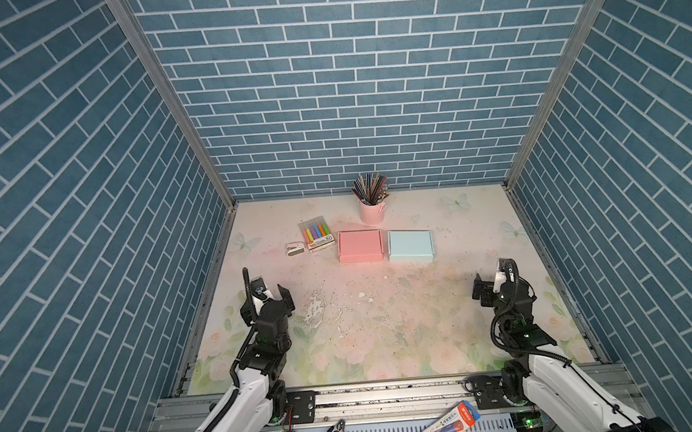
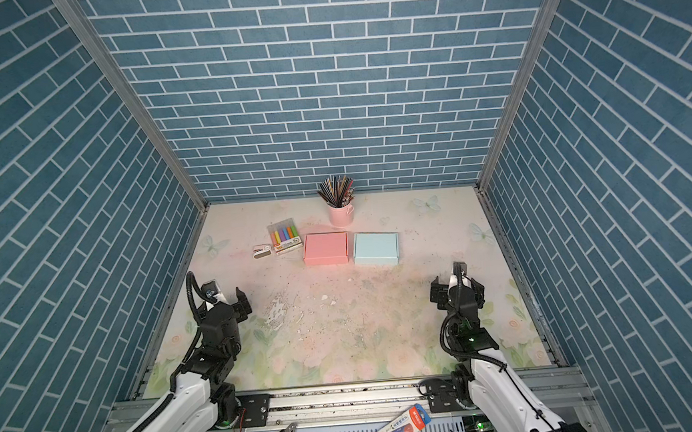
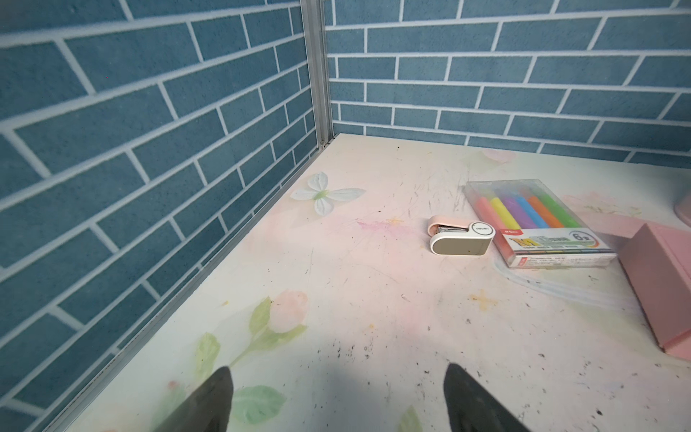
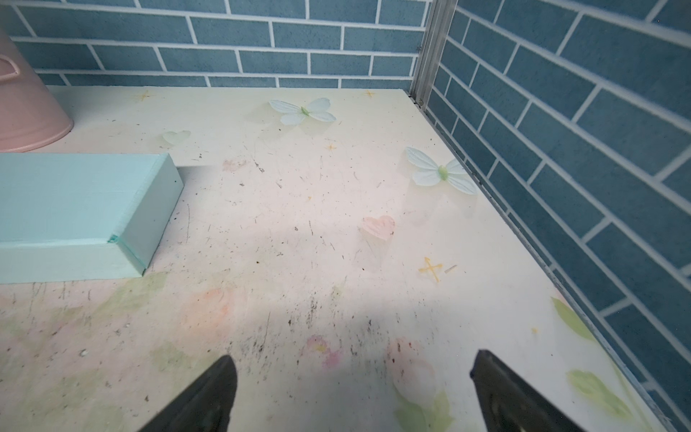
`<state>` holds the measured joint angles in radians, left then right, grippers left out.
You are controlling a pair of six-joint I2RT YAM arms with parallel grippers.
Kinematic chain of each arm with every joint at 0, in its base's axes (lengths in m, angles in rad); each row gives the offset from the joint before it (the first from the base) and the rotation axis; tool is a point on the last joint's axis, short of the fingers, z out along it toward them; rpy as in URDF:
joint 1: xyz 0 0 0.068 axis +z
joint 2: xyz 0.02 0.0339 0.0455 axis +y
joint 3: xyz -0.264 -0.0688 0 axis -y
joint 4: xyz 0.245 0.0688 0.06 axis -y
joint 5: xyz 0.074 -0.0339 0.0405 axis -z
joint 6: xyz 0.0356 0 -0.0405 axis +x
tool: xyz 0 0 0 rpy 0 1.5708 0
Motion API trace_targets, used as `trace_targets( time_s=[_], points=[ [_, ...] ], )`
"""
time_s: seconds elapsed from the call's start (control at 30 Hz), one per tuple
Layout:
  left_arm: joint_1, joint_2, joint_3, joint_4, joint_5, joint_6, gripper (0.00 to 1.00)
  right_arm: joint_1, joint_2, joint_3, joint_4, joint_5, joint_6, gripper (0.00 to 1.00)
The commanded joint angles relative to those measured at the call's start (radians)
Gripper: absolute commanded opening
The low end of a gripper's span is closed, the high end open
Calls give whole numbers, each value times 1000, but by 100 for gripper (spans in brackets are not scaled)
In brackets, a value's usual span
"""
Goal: Fold the paper box
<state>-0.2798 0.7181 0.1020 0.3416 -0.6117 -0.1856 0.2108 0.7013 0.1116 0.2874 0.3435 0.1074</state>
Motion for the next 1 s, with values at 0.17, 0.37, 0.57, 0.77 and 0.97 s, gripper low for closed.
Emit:
trace_targets(
  time_s=[0.17,0.37,0.57,0.77,0.97],
  points=[
    [6,131,13,191,-66,43,89,-36,50,-1,98,-48,0,99],
    [19,218,27,279,-67,67,88,-74,113,9,153,-77,-3,98],
    [40,305,53,349,-61,80,88,-101,169,6,254,-83,-11,98],
    [45,378,79,396,-51,93,88,-140,243,7,372,-95,-7,98],
    [55,438,84,489,-35,113,88,-169,307,19,441,-108,-2,98]
  ],
)
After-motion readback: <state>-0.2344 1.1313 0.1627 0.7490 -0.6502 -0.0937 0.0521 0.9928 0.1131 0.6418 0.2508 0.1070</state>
